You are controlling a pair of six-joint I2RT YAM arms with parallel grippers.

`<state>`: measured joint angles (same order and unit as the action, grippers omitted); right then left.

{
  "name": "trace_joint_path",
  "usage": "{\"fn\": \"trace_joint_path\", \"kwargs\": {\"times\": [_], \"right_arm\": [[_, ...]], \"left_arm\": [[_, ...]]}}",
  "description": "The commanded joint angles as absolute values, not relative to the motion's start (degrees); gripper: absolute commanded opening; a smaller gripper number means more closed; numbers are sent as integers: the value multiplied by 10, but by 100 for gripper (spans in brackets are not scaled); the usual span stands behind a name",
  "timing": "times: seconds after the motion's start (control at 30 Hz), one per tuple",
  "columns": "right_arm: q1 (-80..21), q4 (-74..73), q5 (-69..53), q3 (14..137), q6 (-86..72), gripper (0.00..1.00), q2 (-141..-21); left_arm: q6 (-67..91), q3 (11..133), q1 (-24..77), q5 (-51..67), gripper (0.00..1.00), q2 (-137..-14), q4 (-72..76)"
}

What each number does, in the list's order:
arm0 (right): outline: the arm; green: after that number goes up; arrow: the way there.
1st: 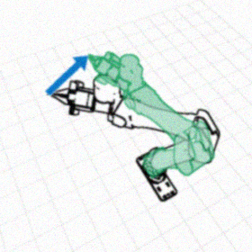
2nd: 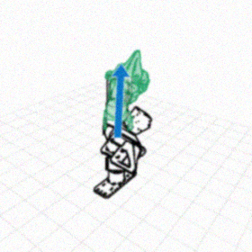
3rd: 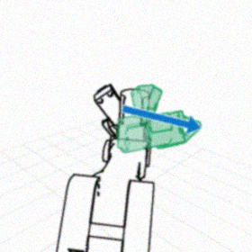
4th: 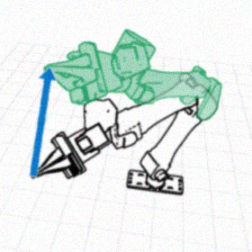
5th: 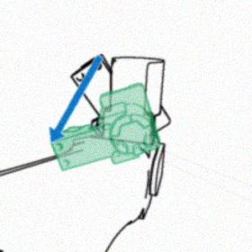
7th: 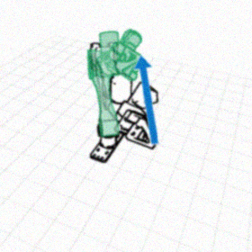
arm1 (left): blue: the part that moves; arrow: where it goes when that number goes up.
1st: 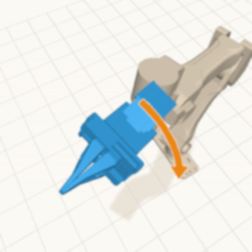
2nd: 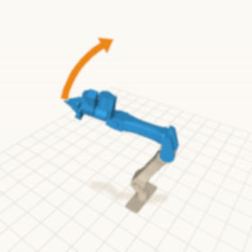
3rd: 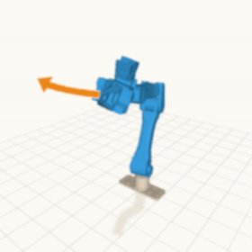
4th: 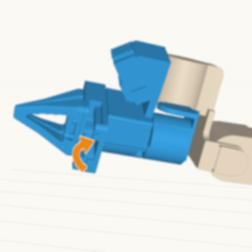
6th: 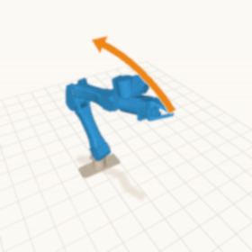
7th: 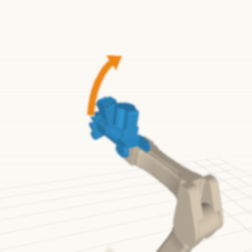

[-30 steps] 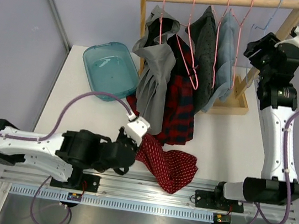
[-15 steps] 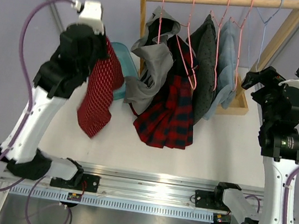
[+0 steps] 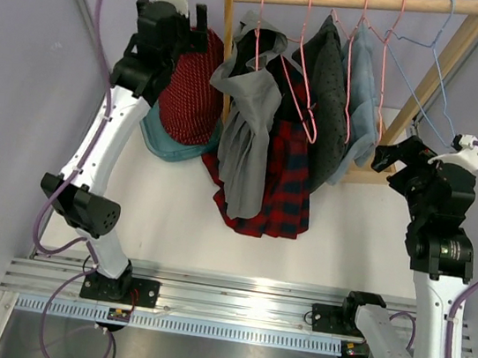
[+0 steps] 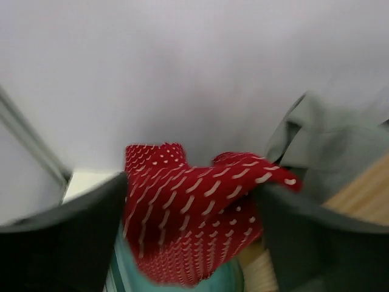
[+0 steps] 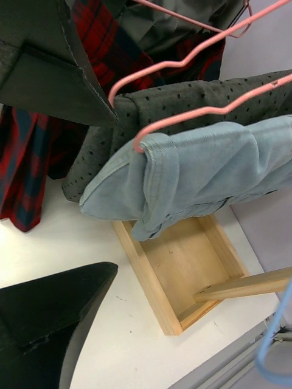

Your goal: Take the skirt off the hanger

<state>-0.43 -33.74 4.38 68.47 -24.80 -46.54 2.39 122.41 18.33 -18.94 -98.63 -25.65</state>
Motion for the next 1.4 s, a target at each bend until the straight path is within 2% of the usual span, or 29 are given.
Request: {"fn": "trace_joint_path", "kwargs": {"times": [0.0,0.13,0.33,0.47,0.6,0.8,0.87,0.93,0.97,1.07,1.1,1.17,1.2,1.27,1.37], "right_arm": [[-4,-338,34,726,-231,99,-443],[-5,-326,18,776,-234,99,-438],[-4,-272,-44,863,-250,99,-514],[-5,-276,-69,949,-258,99,-600],[-4,-273,-82,1004,-258,98,-676],[-4,-245,-89,1038,-281,97,-768],[-4,-240,-100,1039,-289,93,-784],[-5,-238,-109,1038,-301,84,-803],[-4,-238,-112,1037,-305,66,-807],[-4,-236,-119,1029,-316,36,-815],[-4,-236,-120,1027,-315,30,-816],[-4,-244,-117,1030,-313,22,-816],[-5,-245,-114,1033,-308,8,-816],[-5,-255,-111,1041,-306,0,-817],[-4,-263,-115,1065,-301,0,-822]], "left_arm": [[54,1157,176,-269,99,-980,-244],[111,1084,171,-232,99,-955,-319],[163,791,177,-116,99,-761,-272],[189,655,186,-77,99,-622,-284],[195,575,204,-33,99,-542,-327],[187,524,226,-71,99,-478,-393],[186,519,227,-71,99,-462,-399],[190,515,230,-70,99,-454,-398],[190,513,235,-69,99,-451,-392],[188,511,245,-69,99,-458,-385],[187,512,247,-68,99,-462,-386],[187,513,251,-68,99,-473,-388],[187,514,252,-67,99,-475,-389],[185,515,254,-66,99,-476,-387],[178,517,255,-63,99,-469,-383]]}}
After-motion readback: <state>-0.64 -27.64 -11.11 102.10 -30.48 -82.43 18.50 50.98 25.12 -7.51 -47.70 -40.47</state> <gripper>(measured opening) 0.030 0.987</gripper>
